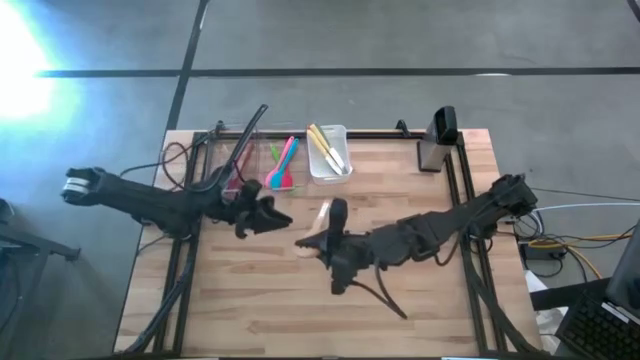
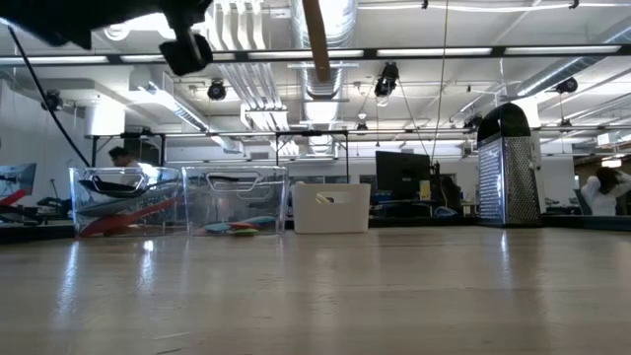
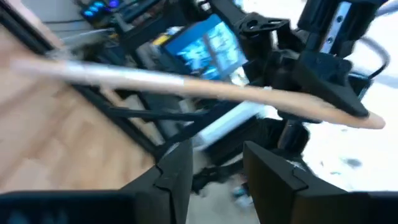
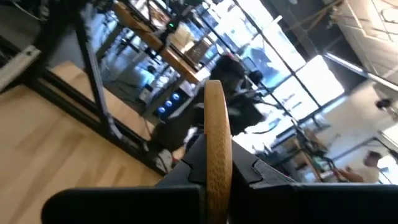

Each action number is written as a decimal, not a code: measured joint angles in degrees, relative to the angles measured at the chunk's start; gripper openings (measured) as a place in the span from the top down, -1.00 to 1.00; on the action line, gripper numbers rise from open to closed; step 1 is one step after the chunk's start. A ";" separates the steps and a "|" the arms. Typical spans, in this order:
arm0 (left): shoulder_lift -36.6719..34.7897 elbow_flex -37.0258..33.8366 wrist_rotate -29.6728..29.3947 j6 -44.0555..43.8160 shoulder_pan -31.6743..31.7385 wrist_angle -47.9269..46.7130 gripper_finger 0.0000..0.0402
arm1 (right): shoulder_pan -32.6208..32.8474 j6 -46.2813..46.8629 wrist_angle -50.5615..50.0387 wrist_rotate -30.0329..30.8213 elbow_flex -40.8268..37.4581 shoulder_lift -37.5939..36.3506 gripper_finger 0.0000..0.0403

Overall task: Pick & Place Kitchen Items
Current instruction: Put the light brown serving spoon into the left transparent bin

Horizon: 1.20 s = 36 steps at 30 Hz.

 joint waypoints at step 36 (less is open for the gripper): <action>32.79 8.92 -10.37 -48.69 1.19 21.61 0.19 | -0.24 2.93 -12.43 -5.36 0.52 0.17 0.96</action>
